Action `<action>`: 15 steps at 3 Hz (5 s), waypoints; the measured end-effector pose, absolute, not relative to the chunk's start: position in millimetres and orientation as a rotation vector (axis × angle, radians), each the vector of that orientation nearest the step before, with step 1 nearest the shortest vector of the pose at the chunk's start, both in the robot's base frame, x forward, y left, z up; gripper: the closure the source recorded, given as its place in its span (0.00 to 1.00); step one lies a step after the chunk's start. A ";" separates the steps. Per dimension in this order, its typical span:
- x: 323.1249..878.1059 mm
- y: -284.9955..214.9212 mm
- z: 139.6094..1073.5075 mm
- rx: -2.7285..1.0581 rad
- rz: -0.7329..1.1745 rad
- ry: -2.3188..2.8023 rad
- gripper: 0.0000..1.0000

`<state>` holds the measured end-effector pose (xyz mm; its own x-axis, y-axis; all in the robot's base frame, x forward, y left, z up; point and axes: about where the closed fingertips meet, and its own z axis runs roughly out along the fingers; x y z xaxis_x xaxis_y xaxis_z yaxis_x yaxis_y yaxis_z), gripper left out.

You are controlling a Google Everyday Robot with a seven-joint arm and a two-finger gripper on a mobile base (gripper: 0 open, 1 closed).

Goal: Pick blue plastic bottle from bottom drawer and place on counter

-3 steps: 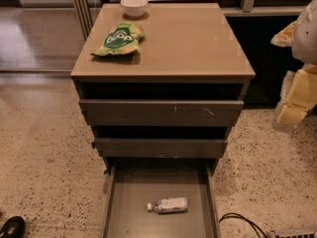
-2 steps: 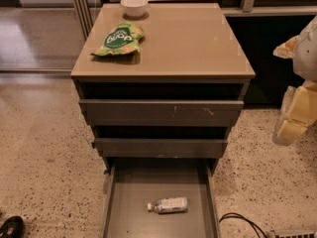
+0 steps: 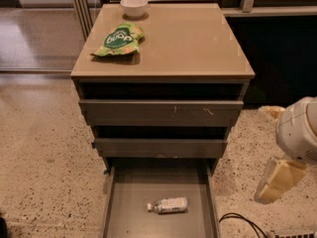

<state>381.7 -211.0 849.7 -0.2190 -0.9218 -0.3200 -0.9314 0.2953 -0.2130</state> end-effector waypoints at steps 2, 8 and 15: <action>344.6 -147.1 682.6 -1.737 0.435 2.118 0.00; 427.7 -74.6 528.5 -1.639 0.597 2.044 0.00; 415.2 -67.3 344.0 -1.292 0.824 2.235 0.00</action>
Offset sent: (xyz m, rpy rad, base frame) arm -0.0498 0.1093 -0.2496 0.3059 0.2857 0.2152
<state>415.2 -67.3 344.0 -0.4744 -0.6228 -0.6221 -0.8776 0.3900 0.2788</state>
